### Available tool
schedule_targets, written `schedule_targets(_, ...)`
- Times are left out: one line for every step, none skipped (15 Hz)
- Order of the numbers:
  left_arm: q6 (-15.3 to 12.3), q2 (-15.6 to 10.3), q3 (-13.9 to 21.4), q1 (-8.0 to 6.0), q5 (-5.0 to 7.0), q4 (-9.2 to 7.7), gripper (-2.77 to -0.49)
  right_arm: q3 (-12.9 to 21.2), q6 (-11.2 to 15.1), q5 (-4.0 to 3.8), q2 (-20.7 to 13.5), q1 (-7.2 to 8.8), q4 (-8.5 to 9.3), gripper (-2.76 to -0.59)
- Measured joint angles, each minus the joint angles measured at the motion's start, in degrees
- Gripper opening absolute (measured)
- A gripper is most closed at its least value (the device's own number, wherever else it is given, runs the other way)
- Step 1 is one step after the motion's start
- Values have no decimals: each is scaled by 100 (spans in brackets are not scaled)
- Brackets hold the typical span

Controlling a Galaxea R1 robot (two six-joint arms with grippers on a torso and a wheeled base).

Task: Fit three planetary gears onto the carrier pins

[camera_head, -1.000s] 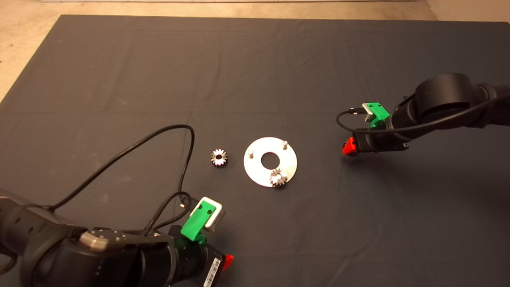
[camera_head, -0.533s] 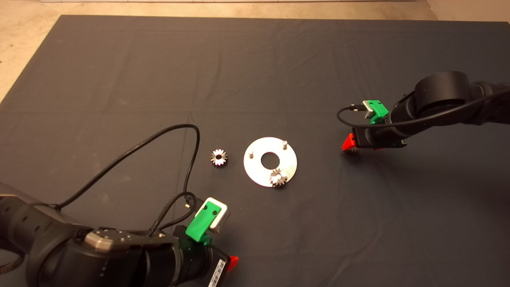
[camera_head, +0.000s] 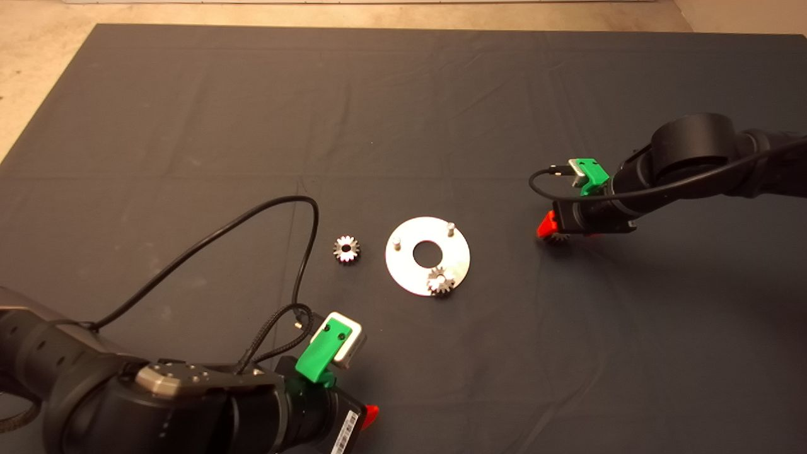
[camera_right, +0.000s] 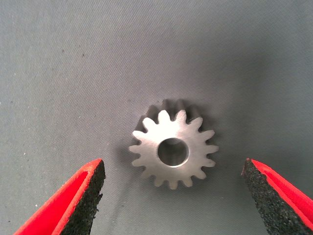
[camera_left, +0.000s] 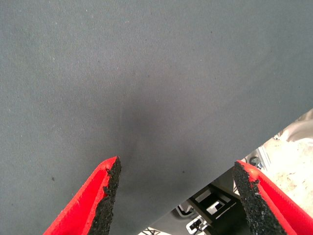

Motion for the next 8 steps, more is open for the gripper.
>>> schedule_targets(-2,2,0,0,-2,0,-164,-18,-2,20,-2,-19,0,-130)
schedule_targets(0,0,0,0,-2,0,-164,-46,-13,22,-2,-30,0,-139)
schedule_targets(0,2,0,-2,-2,0,-164,-73,-22,20,-2,-57,-2,-141)
schedule_targets(0,0,0,-2,-2,0,-164,-77,-44,22,-2,-79,-2,-142)
schedule_targets(0,0,0,-17,-2,0,-164,-77,-57,26,-2,-78,-2,-151)
schedule_targets(0,0,0,-30,0,0,-164,-77,-60,26,-2,-73,-2,-153)
schedule_targets(0,0,0,-30,-2,0,-164,-77,-60,30,-2,-73,-2,-153)
schedule_targets(-2,0,0,-30,0,0,-164,-77,-61,45,-2,-73,-2,-158)
